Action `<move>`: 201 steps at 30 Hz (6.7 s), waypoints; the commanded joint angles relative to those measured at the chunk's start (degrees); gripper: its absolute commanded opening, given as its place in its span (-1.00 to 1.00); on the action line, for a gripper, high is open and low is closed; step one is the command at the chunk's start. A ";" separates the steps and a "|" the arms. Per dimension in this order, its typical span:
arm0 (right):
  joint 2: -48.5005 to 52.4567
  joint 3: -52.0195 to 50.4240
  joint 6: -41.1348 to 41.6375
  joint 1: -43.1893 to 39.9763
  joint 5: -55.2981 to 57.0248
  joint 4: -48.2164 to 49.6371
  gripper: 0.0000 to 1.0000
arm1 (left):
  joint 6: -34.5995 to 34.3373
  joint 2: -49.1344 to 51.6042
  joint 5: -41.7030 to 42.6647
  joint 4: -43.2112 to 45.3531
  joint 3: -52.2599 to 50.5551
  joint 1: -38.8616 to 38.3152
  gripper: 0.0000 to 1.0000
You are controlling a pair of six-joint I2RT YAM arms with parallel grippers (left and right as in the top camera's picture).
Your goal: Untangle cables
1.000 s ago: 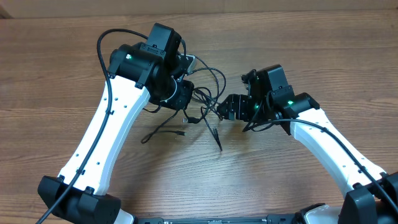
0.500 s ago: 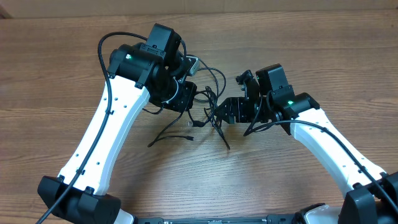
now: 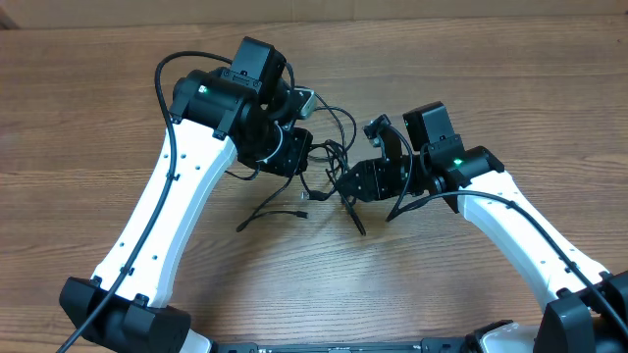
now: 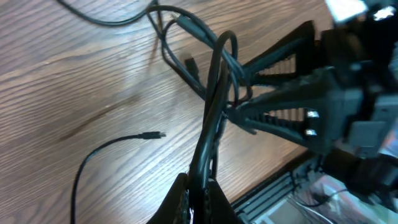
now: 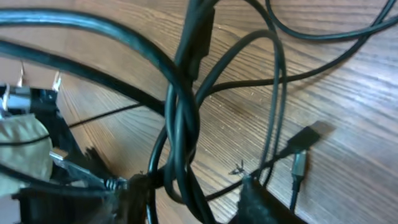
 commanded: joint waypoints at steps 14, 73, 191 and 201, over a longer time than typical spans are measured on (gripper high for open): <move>-1.09 -0.44 -0.52 0.00 2.80 -2.10 -0.45 | -0.81 -2.14 7.39 2.56 1.64 1.51 -0.92; -1.09 -0.44 7.43 0.85 5.29 -0.74 -0.93 | 1.20 10.62 4.55 9.05 1.46 0.70 0.20; -1.09 -0.44 32.17 2.10 38.86 -9.35 -0.62 | -24.17 6.84 -48.33 -13.05 18.14 13.18 -0.92; -1.09 -0.44 32.79 2.10 38.86 -9.29 0.31 | -24.63 6.84 -51.71 -14.12 18.14 13.55 -0.91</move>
